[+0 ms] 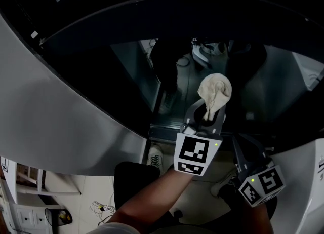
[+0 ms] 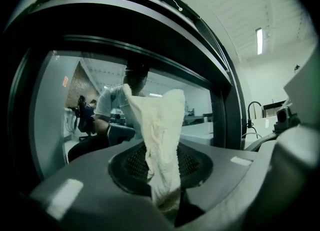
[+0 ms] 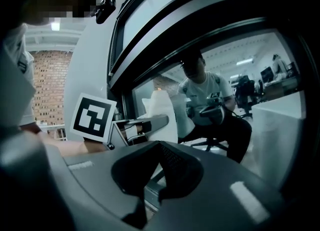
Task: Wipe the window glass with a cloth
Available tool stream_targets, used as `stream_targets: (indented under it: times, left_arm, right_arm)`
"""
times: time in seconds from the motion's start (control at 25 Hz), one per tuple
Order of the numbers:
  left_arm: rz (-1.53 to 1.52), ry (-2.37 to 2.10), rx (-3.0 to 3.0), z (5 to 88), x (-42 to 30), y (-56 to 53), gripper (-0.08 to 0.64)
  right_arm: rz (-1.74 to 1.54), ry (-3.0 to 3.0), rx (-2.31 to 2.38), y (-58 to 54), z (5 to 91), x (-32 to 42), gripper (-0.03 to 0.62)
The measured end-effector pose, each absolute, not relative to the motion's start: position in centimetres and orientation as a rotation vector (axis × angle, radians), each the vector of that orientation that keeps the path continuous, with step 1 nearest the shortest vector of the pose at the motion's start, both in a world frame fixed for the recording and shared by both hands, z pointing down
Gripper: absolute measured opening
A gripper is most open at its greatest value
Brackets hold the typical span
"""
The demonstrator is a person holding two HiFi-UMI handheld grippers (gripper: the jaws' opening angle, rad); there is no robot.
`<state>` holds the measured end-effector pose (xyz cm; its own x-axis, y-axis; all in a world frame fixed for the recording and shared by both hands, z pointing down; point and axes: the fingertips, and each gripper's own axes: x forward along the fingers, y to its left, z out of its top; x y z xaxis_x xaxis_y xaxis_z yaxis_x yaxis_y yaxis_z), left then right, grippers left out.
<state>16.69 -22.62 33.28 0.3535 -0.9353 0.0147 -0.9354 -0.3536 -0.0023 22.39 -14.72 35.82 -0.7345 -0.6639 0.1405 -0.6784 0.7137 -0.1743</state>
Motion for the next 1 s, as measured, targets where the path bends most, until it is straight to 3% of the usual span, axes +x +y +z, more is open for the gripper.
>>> stream_targets:
  times: [0.36,1.0]
  left_arm:
    - [0.025,-1.888,2.533,33.5,13.8,-21.9,0.106]
    - [0.029,-2.164,2.226,35.1,-5.0,-19.0,0.106]
  right_arm:
    - [0.32,-2.873,1.068,-15.2,36.7,22.4,0.002]
    - [0.306,-2.861,0.962,-13.9,37.0,14.0,0.002]
